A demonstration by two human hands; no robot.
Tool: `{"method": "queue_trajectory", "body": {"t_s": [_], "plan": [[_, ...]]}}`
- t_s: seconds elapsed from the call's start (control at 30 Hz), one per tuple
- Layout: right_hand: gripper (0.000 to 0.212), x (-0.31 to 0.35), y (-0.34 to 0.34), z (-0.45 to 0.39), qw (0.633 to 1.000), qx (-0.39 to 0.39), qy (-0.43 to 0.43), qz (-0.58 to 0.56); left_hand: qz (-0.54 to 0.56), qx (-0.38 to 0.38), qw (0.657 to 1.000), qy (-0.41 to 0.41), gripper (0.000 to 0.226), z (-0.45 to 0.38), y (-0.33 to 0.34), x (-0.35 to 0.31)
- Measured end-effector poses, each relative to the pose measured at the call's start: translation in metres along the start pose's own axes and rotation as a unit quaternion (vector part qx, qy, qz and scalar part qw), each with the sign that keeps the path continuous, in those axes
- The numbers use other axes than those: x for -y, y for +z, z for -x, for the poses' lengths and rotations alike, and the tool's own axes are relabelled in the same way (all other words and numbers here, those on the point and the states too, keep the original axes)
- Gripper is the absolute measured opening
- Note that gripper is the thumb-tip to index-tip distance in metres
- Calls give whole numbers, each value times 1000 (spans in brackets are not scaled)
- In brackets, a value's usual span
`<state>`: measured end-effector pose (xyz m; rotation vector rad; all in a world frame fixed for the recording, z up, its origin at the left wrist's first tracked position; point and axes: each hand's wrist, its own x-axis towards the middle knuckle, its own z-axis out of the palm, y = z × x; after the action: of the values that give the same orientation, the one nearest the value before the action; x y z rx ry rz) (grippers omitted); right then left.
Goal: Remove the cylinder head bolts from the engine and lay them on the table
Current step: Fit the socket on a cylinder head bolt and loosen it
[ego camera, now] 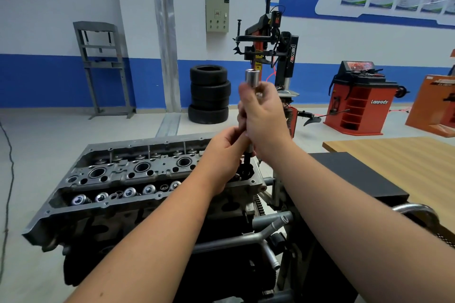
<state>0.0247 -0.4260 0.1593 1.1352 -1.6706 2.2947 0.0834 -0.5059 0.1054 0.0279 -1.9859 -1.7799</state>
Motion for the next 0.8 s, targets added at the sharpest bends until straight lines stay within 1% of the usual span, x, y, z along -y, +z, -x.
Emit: {"method": "queue_trajectory", "body": {"t_s": [0.07, 0.13, 0.2, 0.3, 0.4, 0.47, 0.53, 0.63, 0.73, 0.8], "plan": [[13, -13, -5, 13, 997, -27, -42, 50, 3, 2, 1000, -4, 25, 1, 1, -1], [14, -20, -8, 21, 993, -51, -78, 78, 0, 9, 1000, -11, 28, 0, 1, -2], [18, -20, -8, 23, 991, -55, -91, 84, 8, 29, 999, -27, 30, 1, 1, -5], [20, -21, -9, 22, 994, -47, -82, 60, 29, 51, 997, -40, 30, 2, 1, -6], [11, -28, -12, 28, 997, -45, -61, 23, 20, 49, 998, -27, 32, 1, 1, -4], [12, -36, -13, 32, 997, -59, -52, -17, 15, 47, 999, -18, 34, -1, 1, -2], [12, -42, -13, 35, 994, -84, -61, -26, 18, 47, 999, -13, 34, -2, 0, -1], [7, -48, -13, 38, 993, -89, -80, -13, 33, 50, 998, -14, 27, -3, -3, 3], [18, -53, -20, 40, 993, -93, -79, 1, 64, 72, 995, -30, 30, -3, -3, 5], [22, -53, -25, 37, 993, -101, -64, -6, 67, 81, 994, -33, 33, -3, -1, 5]]}}
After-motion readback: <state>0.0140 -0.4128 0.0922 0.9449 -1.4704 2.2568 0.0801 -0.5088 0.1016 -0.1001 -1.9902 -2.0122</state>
